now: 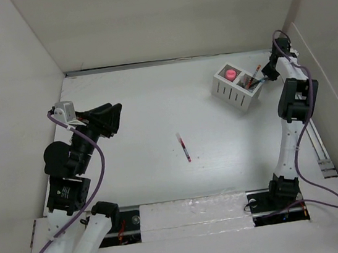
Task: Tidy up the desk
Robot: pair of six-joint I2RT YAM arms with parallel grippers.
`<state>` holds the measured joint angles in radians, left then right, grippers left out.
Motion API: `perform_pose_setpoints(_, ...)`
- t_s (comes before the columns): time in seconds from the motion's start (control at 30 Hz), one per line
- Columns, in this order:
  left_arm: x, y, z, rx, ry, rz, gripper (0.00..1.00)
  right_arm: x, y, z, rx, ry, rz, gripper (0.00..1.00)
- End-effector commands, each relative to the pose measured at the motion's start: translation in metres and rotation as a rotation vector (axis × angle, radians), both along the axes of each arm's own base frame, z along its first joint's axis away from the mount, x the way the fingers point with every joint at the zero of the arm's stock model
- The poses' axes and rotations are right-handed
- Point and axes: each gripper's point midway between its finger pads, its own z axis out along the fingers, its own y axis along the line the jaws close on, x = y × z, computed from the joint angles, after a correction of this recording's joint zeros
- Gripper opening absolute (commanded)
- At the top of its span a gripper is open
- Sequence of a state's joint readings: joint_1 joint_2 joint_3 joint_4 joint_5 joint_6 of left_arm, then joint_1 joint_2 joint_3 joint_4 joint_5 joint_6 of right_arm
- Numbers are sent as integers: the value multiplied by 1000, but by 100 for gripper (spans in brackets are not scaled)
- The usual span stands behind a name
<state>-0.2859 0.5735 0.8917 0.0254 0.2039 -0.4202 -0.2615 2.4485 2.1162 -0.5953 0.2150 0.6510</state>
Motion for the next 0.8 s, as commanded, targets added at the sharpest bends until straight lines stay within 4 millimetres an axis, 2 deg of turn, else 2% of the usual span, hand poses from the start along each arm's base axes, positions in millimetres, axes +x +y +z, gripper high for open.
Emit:
perform_pose_setpoints(0.0,-1,4,13,-3,-52,16,40,-11,2,-5,-18,76,-4,35)
perform_pose_setpoints(0.1,-3,5,14,-4,-56,20,40,-16,1,-7,-24,95,-10,24)
perform_pose_setpoints(0.13,-2,5,14,-4,-56,22,40,-17,0,-8,-27,103,-9,17)
perform_pose_setpoints(0.27,-4,6,15,-8,-61,23,41,-20,1,-11,-25,119,1,5)
perform_pose_setpoints(0.33,-4,5,15,-7,-61,20,41,-20,2,-11,-25,122,6,0)
perform_pose_setpoints(0.47,-4,5,15,-9,-62,20,41,-9,7,-1,23,30,18,0)
perform_pose_setpoints(0.5,-3,5,14,-6,-58,20,41,-2,9,21,28,-37,26,0)
perform_pose_setpoints(0.53,-2,5,13,-7,-54,21,41,14,12,36,37,-139,44,0)
perform_pose_setpoints(0.57,-1,5,11,-4,-49,22,41,6,10,27,58,-147,26,0)
perform_pose_setpoints(0.6,1,4,10,-2,-45,20,41,10,11,55,51,-226,31,0)
perform_pose_setpoints(0.63,2,3,10,-1,-42,20,41,18,4,75,39,-314,21,0)
perform_pose_setpoints(0.67,3,4,9,0,-38,25,41,15,4,77,42,-333,-3,0)
perform_pose_setpoints(0.7,5,4,8,2,-34,30,41,16,1,92,25,-376,-13,0)
perform_pose_setpoints(0.73,6,4,6,5,-29,30,41,18,-4,131,-35,-461,-39,0)
perform_pose_setpoints(0.77,8,4,6,5,-23,33,41,16,-5,148,-74,-490,-54,0)
